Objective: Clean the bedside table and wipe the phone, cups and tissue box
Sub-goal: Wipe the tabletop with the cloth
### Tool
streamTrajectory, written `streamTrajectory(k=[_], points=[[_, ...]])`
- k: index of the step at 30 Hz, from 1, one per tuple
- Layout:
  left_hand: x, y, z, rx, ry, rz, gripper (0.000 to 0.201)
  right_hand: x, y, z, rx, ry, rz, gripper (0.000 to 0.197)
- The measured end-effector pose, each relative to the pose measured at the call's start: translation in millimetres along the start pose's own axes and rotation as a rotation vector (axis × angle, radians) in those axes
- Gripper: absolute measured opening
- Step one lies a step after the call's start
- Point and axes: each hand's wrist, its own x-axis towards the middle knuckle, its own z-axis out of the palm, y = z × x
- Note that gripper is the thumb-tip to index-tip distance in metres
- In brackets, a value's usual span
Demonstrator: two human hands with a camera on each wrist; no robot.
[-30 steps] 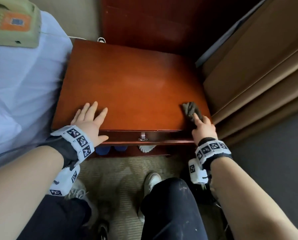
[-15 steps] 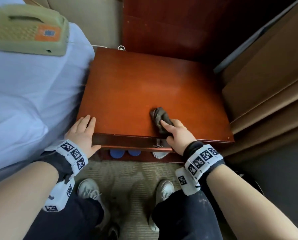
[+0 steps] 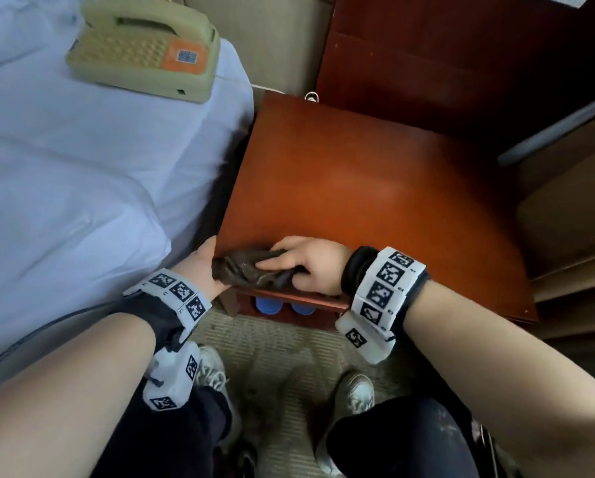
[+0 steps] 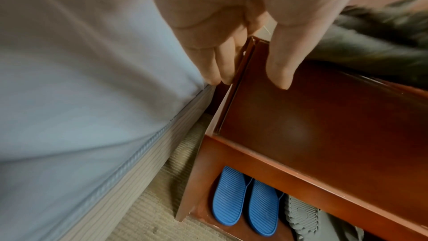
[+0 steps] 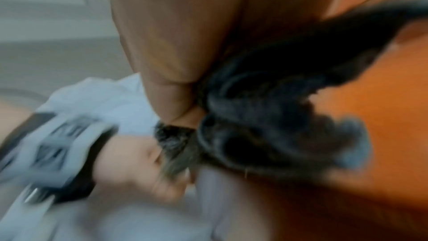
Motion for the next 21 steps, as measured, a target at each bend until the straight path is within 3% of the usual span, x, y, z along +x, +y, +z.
streamTrajectory(k=[2, 5, 6, 8, 10, 13, 15, 18, 21], points=[[-0.9, -2.0, -1.6, 0.009, 0.0, 0.017, 0.071, 7.2, 14.3, -25.8, 0.059, 0.154, 0.062, 0.055], [0.6, -4.2, -3.5, 0.034, -0.004, 0.023, 0.069, 39.7, 44.6, -49.1, 0.136, 0.491, 0.41, 0.055], [1.6, -4.5, -3.6, 0.031, -0.003, 0.025, 0.068, 51.8, 49.5, -49.5, 0.169, 0.521, 0.553, 0.056], [4.3, -4.5, -4.2, 0.032, 0.013, 0.03, 0.065, 70.8, 50.8, -44.9, 0.162, 0.414, 0.684, 0.061], [6.3, -4.0, -4.8, 0.039, 0.015, 0.022, 0.065, 78.3, 44.6, -37.0, 0.073, 0.32, 0.608, 0.067], [7.3, -2.7, -5.2, 0.049, -0.003, -0.003, 0.066, 61.5, 25.8, -23.3, -0.059, 0.222, 0.26, 0.068], [6.5, -3.5, -4.6, 0.05, -0.014, -0.009, 0.064, 39.3, 13.9, -13.5, -0.088, 0.076, 0.106, 0.065], [1.1, -3.7, -5.6, 0.054, -0.045, -0.023, 0.065, 9.3, 8.9, -15.3, -0.069, -0.078, 0.086, 0.06], [-10.7, 1.9, -9.8, 0.093, -0.029, -0.016, 0.065, -11.8, 22.0, -28.3, -0.05, 0.091, 0.239, 0.058]])
